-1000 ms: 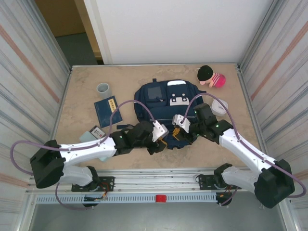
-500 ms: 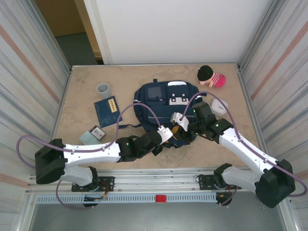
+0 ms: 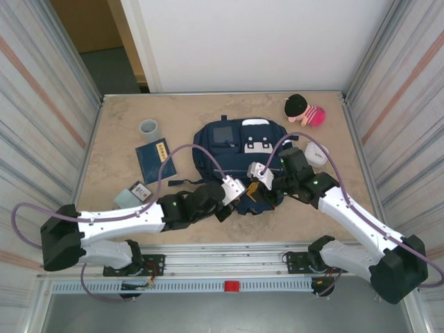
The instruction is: Pack books, pencil case, and school supplies into a backpack
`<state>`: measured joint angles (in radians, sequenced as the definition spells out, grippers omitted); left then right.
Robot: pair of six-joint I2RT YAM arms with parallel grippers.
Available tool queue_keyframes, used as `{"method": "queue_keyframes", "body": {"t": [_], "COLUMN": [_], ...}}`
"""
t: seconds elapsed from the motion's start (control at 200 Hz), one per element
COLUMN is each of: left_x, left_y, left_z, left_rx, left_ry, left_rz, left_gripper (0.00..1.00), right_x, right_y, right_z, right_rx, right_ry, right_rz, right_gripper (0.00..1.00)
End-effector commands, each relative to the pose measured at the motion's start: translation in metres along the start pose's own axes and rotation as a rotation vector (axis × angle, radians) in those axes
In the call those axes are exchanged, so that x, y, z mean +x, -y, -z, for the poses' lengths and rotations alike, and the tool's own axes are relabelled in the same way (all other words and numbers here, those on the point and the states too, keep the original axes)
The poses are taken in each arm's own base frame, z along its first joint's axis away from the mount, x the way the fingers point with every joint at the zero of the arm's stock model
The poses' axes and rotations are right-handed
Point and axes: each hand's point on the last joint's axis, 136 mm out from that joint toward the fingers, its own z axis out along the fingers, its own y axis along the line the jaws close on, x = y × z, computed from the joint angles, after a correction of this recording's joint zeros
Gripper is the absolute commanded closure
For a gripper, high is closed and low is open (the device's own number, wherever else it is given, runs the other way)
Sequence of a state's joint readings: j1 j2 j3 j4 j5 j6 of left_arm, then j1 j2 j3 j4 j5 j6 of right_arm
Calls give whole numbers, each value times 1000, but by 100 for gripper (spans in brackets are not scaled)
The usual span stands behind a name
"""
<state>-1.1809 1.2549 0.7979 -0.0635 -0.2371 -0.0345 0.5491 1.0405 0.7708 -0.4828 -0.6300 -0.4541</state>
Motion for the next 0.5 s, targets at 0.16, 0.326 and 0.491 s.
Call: {"method": "queue_keyframes", "body": {"t": [0.16,0.326,0.491], "left_x": [-10,-17,-31], "left_y": [-10,-19,-33], "left_z": [9,8,16], "left_rx": [-44,-257,-388], "left_ry": [20,24,64], "left_rz": [33,-170,-238], "left_gripper": [55,52,55], "right_x": [-31,-49,-54], "right_y": [-16,-25,-33], "right_z": [14,20,22], "right_rx": [-76,-143,-191], "right_ry": [98,141,143], "right_rz": [6,-99,-161], "right_gripper": [100,100,100]}}
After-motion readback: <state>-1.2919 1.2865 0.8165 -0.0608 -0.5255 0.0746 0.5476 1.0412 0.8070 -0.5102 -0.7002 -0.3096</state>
